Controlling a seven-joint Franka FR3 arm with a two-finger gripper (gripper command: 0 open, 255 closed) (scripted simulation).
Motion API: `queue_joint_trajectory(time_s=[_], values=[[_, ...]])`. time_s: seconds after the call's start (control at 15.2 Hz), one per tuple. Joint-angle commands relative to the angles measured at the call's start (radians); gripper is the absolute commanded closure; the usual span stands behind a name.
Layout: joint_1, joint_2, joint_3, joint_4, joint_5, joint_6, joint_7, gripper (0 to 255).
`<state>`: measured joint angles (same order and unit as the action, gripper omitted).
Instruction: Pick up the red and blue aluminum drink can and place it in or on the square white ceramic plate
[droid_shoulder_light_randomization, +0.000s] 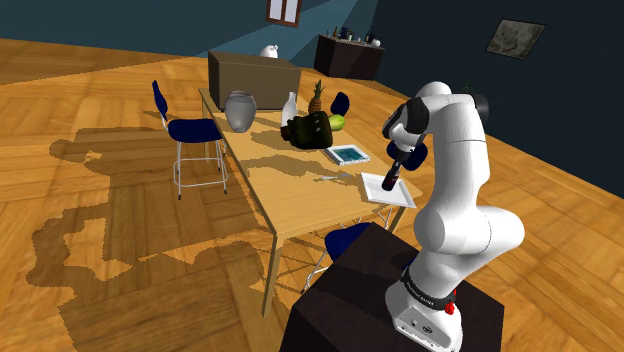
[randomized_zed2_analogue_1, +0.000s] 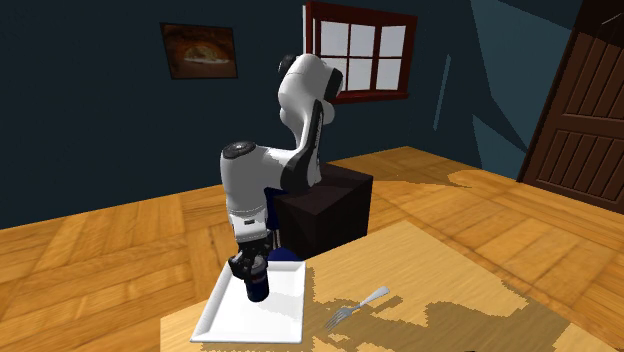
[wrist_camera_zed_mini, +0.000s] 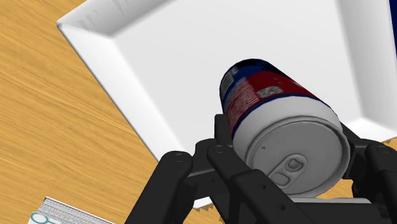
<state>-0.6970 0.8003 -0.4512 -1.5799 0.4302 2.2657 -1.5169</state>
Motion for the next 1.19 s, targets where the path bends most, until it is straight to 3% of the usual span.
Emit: queue_joint_trajectory(time_s=[0.0, 0.33, 0.59, 1.12], values=[[0.0, 0.0, 0.0, 0.0, 0.0, 0.0, 0.0, 0], [0.0, 0.0, 0.0, 0.0, 0.0, 0.0, 0.0, 0], [0.02, -0.079, -0.032, 0.001, -0.035, -0.077, 0.019, 0], [0.02, -0.079, -0.032, 0.001, -0.035, -0.077, 0.019, 0]])
